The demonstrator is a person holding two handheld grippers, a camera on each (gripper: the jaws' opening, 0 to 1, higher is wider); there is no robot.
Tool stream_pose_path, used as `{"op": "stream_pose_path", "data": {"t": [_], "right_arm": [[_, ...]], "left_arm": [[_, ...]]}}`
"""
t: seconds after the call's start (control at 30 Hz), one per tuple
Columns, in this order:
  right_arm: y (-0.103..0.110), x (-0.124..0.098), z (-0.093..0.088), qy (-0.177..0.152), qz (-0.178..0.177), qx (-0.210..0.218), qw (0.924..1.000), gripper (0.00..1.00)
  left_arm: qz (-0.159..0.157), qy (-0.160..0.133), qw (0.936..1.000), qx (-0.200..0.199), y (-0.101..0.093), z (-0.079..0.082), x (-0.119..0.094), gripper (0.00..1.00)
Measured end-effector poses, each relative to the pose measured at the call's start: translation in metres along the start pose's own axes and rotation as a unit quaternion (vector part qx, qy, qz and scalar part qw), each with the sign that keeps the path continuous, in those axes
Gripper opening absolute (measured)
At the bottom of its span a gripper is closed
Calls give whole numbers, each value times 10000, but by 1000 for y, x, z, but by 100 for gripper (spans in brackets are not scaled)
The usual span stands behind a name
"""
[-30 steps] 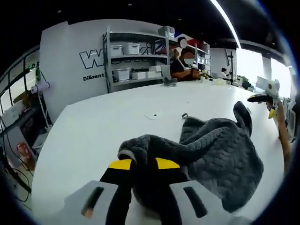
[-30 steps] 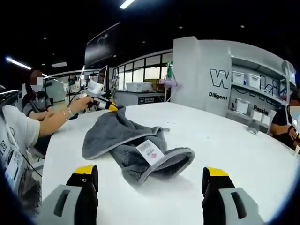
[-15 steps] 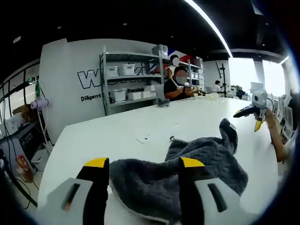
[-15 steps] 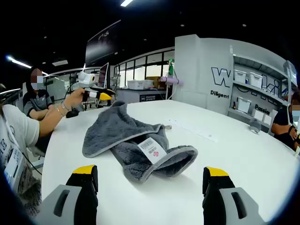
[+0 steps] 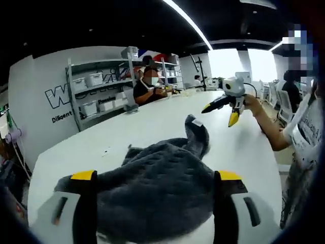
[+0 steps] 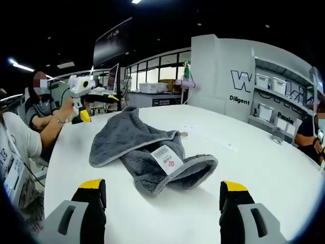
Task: Fold the towel on the table until its edges align and the towel forms a compact rectangular stack.
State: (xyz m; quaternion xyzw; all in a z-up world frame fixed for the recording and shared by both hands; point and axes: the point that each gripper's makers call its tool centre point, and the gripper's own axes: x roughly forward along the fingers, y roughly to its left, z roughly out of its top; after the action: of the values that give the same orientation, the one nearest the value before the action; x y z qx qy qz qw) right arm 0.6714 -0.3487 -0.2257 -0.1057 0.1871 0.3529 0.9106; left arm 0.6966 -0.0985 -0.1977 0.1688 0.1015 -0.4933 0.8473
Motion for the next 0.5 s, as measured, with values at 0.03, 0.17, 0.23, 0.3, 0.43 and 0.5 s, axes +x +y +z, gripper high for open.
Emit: {"op": "stream_pose_path", "data": {"t": [0.03, 0.17, 0.23, 0.3, 0.43, 0.5], "right_arm": [[0, 0, 0, -2, 8, -8, 10000, 97], [0, 0, 0, -12, 12, -7, 10000, 97], [0, 0, 0, 3, 13, -17, 10000, 97], [1, 0, 0, 7, 23, -29, 10000, 97], [5, 1, 0, 9, 60, -62, 10000, 97], [6, 1, 0, 11, 71, -67, 10000, 97]], "left_arm": [[-126, -11, 9999, 26, -8, -2, 4, 99], [-576, 79, 9983, -41, -46, -14, 19, 99], [-739, 137, 9972, -66, -62, -19, 24, 99], [-920, 171, 9955, -120, -77, -23, 29, 98], [-1318, 165, 9905, -365, -100, -31, 38, 92], [-1377, 137, 9895, -412, -102, -33, 43, 83]]}}
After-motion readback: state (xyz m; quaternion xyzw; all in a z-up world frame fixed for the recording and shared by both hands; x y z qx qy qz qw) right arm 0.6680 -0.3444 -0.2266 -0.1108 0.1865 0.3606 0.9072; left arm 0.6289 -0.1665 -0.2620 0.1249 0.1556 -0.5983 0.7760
